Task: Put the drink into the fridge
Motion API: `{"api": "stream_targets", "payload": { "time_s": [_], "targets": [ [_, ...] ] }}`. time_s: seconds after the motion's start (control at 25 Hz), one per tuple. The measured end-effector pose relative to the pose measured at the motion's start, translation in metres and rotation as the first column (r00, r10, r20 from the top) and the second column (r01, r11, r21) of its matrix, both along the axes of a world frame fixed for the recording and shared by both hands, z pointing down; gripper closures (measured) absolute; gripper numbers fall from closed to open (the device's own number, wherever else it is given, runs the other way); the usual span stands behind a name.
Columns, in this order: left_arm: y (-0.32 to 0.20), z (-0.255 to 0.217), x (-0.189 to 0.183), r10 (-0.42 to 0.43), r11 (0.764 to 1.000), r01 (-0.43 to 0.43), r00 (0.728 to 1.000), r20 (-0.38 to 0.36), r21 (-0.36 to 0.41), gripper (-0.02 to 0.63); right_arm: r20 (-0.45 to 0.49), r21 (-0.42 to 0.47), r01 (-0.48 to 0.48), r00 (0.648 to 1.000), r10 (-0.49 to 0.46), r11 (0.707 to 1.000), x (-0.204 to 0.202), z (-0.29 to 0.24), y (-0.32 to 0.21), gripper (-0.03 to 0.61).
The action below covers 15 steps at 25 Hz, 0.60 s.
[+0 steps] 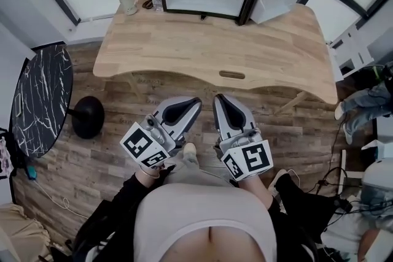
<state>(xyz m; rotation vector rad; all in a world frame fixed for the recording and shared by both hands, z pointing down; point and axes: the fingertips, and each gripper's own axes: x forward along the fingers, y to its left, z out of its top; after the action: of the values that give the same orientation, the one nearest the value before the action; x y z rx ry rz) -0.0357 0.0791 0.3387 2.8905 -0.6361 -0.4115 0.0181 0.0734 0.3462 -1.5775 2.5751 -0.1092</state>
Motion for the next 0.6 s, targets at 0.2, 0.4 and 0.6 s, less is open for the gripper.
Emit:
{"api": "stream_targets", "payload": {
  "time_s": [0.2, 0.4, 0.6],
  "targets": [
    [0.036, 0.002, 0.004, -0.005, 1.0, 0.005, 1.0, -0.007, -0.01, 0.601, -0.003, 0.013, -0.005, 1.0, 0.005, 1.0, 0.005, -0.005, 0.038, 0.543],
    [0.077, 0.001, 0.005, -0.005, 1.0, 0.005, 1.0, -0.007, -0.004, 0.601, -0.003, 0.007, 0.005, 1.0, -0.005, 1.0, 0.003, -0.002, 0.077, 0.543],
    [0.119, 0.001, 0.005, -0.017, 1.0, 0.017, 1.0, -0.005, 0.004, 0.601, 0.002, 0.02, 0.014, 1.0, -0.014, 1.0, 0.001, -0.003, 0.117, 0.543]
  ]
}}
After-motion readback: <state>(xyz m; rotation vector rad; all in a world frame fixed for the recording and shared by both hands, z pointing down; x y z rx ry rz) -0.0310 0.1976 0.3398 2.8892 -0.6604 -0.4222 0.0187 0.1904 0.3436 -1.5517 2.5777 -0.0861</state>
